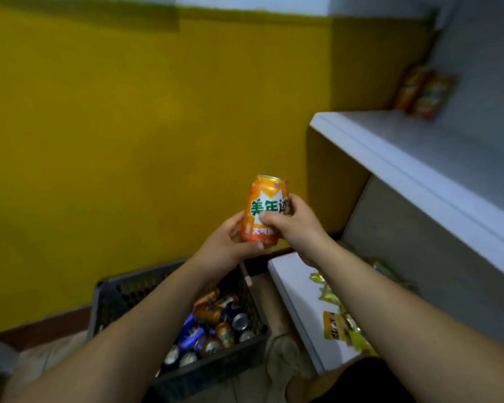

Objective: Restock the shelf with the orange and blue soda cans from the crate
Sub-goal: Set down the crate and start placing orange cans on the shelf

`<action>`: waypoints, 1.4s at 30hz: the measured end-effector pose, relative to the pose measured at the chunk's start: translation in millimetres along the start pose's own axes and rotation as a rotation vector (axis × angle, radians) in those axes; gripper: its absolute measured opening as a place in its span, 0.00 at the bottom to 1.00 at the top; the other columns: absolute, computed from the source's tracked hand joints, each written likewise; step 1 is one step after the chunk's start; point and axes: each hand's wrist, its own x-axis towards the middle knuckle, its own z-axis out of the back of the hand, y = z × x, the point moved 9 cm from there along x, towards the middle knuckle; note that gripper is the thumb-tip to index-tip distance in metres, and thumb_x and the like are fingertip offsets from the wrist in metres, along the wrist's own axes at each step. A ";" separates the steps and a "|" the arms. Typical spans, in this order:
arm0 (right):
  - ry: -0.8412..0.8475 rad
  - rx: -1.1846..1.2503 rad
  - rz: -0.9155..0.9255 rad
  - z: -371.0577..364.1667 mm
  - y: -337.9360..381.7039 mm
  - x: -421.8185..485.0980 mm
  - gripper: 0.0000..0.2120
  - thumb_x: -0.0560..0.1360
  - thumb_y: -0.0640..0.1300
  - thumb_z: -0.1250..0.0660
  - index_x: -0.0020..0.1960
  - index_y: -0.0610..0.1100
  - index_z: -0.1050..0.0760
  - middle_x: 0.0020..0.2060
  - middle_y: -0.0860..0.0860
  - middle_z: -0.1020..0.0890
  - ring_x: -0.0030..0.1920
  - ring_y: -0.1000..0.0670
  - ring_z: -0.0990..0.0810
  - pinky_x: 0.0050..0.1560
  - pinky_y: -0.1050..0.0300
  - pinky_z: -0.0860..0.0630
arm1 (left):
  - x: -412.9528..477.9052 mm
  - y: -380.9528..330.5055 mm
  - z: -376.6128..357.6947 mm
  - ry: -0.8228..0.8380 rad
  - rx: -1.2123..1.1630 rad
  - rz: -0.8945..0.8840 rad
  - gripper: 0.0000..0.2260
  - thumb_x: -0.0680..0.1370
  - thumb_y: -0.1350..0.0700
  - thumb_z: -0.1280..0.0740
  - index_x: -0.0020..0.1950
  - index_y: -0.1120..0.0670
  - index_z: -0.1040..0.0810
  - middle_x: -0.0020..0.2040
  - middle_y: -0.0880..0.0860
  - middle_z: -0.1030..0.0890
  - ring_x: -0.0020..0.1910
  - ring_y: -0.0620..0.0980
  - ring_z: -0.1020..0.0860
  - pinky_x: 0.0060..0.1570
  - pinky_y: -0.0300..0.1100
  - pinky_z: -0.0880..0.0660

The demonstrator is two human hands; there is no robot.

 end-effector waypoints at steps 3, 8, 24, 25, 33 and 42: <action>-0.089 -0.075 0.117 49.2 50.7 -27.2 0.29 0.69 0.39 0.25 0.66 0.44 0.32 0.49 0.53 0.21 0.47 0.55 0.20 0.45 0.61 0.22 | 2.1 -41.6 -46.6 0.054 0.077 -0.062 0.33 0.72 0.71 0.32 0.73 0.58 0.39 0.63 0.54 0.23 0.52 0.45 0.21 0.48 0.34 0.22; -0.317 -0.160 0.212 144.8 107.6 -68.4 0.33 0.66 0.44 0.22 0.66 0.46 0.34 0.52 0.51 0.20 0.50 0.53 0.20 0.52 0.55 0.21 | 10.9 -91.4 -138.6 0.275 0.199 -0.144 0.33 0.72 0.69 0.31 0.74 0.53 0.39 0.60 0.49 0.24 0.51 0.40 0.23 0.47 0.34 0.24; -0.669 -0.312 0.168 362.2 111.8 -84.8 0.38 0.66 0.45 0.23 0.71 0.50 0.37 0.60 0.53 0.24 0.60 0.51 0.24 0.58 0.55 0.26 | 130.4 -98.5 -331.5 0.539 1.057 -0.337 0.35 0.74 0.43 0.31 0.77 0.50 0.41 0.76 0.50 0.38 0.73 0.49 0.36 0.67 0.42 0.35; -0.668 -0.309 0.173 368.6 107.9 -78.2 0.38 0.66 0.44 0.23 0.71 0.50 0.38 0.60 0.53 0.24 0.60 0.51 0.24 0.58 0.55 0.27 | 140.3 -97.1 -333.5 0.531 1.161 -0.371 0.34 0.74 0.40 0.34 0.76 0.50 0.41 0.76 0.50 0.38 0.73 0.50 0.36 0.70 0.44 0.38; -0.668 -0.271 0.170 404.1 91.7 -7.3 0.40 0.66 0.40 0.22 0.72 0.49 0.39 0.60 0.52 0.25 0.60 0.51 0.25 0.59 0.54 0.28 | 223.8 -107.7 -317.1 0.392 1.549 -0.402 0.34 0.73 0.29 0.46 0.75 0.43 0.41 0.78 0.47 0.46 0.77 0.50 0.49 0.72 0.61 0.51; -0.616 -0.395 0.187 419.8 93.0 78.2 0.45 0.68 0.43 0.23 0.76 0.49 0.47 0.66 0.49 0.27 0.64 0.48 0.27 0.60 0.57 0.31 | 248.4 -98.6 -308.4 0.371 1.564 -0.396 0.35 0.73 0.28 0.49 0.77 0.42 0.47 0.79 0.45 0.51 0.77 0.48 0.54 0.73 0.61 0.58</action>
